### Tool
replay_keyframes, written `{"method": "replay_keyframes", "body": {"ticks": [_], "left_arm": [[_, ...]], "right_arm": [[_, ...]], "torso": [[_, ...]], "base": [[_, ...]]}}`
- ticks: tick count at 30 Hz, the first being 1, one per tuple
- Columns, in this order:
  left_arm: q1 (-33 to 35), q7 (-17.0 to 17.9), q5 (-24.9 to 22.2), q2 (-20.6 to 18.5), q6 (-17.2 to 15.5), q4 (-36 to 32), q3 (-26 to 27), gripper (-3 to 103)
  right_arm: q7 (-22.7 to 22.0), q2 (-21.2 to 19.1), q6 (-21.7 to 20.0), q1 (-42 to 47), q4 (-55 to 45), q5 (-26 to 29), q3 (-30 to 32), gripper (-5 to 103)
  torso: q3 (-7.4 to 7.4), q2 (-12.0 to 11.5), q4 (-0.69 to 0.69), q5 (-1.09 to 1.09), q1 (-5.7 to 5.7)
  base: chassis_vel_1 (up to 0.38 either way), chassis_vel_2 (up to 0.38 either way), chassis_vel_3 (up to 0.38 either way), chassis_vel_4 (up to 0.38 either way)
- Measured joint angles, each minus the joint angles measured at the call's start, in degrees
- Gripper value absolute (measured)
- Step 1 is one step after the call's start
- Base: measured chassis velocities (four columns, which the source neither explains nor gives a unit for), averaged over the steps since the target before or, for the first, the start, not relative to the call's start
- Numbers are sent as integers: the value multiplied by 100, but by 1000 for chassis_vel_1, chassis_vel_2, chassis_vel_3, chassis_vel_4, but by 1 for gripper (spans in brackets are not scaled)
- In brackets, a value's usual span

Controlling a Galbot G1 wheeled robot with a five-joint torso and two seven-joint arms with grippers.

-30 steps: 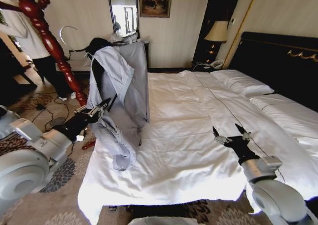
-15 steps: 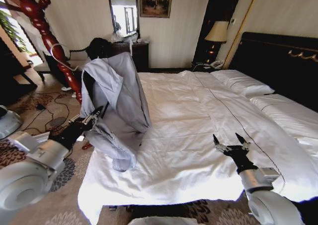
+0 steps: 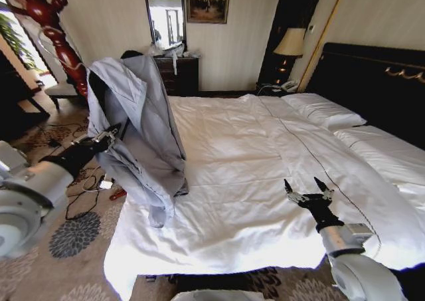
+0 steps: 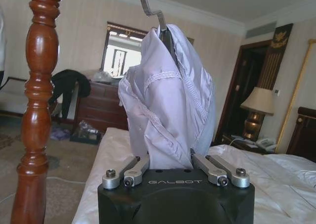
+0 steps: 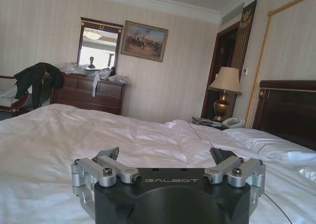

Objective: Pick up the clothes from the bed and hang them on the clothes hanger.

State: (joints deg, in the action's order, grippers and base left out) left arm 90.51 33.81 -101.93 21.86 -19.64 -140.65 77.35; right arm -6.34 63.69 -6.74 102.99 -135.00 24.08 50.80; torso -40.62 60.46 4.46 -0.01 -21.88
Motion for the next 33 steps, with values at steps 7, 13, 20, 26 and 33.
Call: {"method": "replay_keyframes", "body": {"ticks": [7, 13, 20, 26, 33], "left_arm": [[-920, 482, -883, -630, -276, 760, -199, 19], [-1370, 709, -1465, -1242, -599, 1675, -226, 19], [-1474, 493, -1874, -2123, -729, 2500, -221, 19], [-1126, 259, -1976, -2891, -746, 3176, -11, 19], [-752, 177, -1898, -3581, -796, 3891, 175, 19]], "right_arm": [[-3, -5, -4, -3, 0, 4, -2, 100], [-5, -7, -6, -5, -1, 6, -5, 100], [-8, -7, -8, -7, -1, 7, -6, 100], [-9, -7, -8, -8, -1, 7, -7, 100], [-9, -7, -8, -8, -1, 8, -6, 100]], "torso": [[0, 0, 1, 0, 0], [0, 0, 0, 0, 0], [0, 0, 1, 1, 0], [0, 0, 1, 0, 0], [0, 0, 1, 1, 0]], "base": [[0, 0, 0, 0], [0, 0, 0, 0], [0, 0, 0, 0], [0, 0, 0, 0], [0, 0, 0, 0]]}}
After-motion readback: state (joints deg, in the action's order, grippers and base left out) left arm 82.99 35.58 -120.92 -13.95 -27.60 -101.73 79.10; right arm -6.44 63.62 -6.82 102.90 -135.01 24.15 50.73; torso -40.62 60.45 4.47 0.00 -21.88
